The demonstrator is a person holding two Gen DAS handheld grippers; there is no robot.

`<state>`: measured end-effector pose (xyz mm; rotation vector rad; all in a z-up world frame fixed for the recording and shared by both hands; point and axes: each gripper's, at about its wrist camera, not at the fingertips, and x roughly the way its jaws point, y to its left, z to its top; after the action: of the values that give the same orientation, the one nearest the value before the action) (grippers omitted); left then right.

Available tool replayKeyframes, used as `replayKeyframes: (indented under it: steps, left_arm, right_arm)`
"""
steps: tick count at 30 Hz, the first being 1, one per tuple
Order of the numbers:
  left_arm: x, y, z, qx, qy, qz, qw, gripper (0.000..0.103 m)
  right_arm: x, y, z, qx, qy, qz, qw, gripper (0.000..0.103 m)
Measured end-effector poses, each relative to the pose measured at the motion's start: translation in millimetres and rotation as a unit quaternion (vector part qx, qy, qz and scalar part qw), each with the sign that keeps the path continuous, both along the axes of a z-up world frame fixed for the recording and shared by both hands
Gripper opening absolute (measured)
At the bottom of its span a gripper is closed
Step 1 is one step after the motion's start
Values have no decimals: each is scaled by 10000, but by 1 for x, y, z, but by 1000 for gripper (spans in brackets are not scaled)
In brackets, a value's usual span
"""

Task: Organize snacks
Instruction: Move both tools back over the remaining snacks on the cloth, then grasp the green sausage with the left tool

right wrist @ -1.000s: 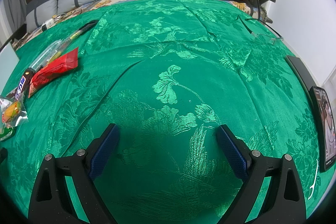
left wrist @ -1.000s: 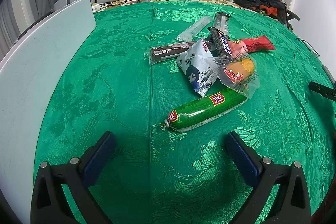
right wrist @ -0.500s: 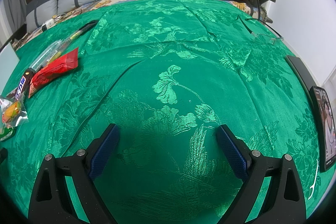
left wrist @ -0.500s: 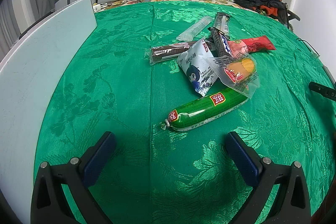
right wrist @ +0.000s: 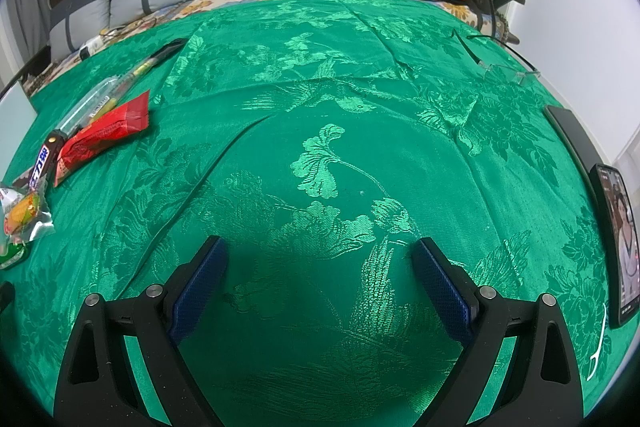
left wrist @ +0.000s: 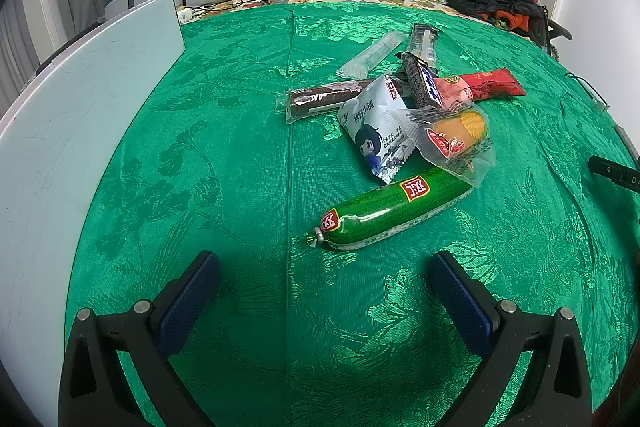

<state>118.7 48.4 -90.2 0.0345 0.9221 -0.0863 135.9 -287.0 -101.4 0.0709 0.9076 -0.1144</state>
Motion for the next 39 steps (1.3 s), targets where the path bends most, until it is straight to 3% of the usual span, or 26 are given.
replayKeyframes:
  steps: [29,35,37,39]
  left_arm:
    - [0,4,2,11,82,-11,10000,103]
    - [4,8,9,36,644,-258,9976,103]
    - [5,8,21,-101,543,-544,9970,103]
    - [9,1,35,2,430,-907,9949,103]
  right_arm:
    - [0,0,0,2,2,-7,10000,96]
    - [1,0,0,2,3,-8,10000,96]
    - [1,0,0,2,3,-9,10000,96]
    - [0,0,1,2,3,-9,10000,96]
